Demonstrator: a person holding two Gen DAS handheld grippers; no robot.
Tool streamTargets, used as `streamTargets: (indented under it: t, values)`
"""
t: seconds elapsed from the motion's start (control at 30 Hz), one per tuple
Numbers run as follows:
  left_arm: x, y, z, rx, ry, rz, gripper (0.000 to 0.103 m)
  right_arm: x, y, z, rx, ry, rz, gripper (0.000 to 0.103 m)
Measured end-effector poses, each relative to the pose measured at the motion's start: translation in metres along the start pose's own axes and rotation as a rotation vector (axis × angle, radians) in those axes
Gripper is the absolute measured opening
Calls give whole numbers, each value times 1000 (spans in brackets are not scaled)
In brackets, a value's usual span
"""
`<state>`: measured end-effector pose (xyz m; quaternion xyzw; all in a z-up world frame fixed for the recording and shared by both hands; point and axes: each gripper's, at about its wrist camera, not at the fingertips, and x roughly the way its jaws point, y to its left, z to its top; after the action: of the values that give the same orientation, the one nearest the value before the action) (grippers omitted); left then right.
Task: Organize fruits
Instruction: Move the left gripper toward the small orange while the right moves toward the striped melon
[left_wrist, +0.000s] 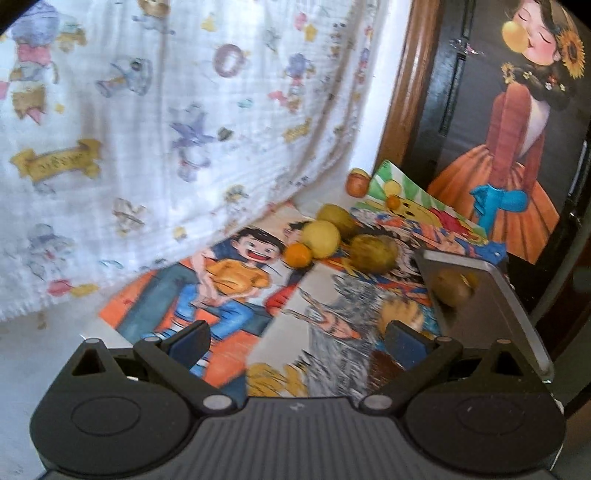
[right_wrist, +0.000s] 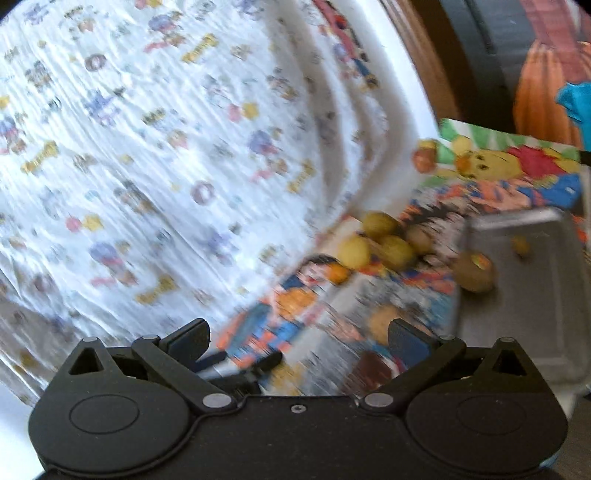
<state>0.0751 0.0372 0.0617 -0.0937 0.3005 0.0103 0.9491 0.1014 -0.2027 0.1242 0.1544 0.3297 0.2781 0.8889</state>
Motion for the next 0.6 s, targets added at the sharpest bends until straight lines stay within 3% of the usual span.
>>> streamTargets:
  t: [0.27, 0.43, 0.6]
  values:
    - [19, 19, 30, 28, -39, 55, 103, 42, 23, 58, -25, -68, 29, 103]
    - [54, 28, 48, 71, -36, 72, 103, 73, 7, 62, -93, -89, -32, 103]
    - [94, 37, 58, 101, -32, 33, 103, 114, -21, 47, -157, -17, -104, 103]
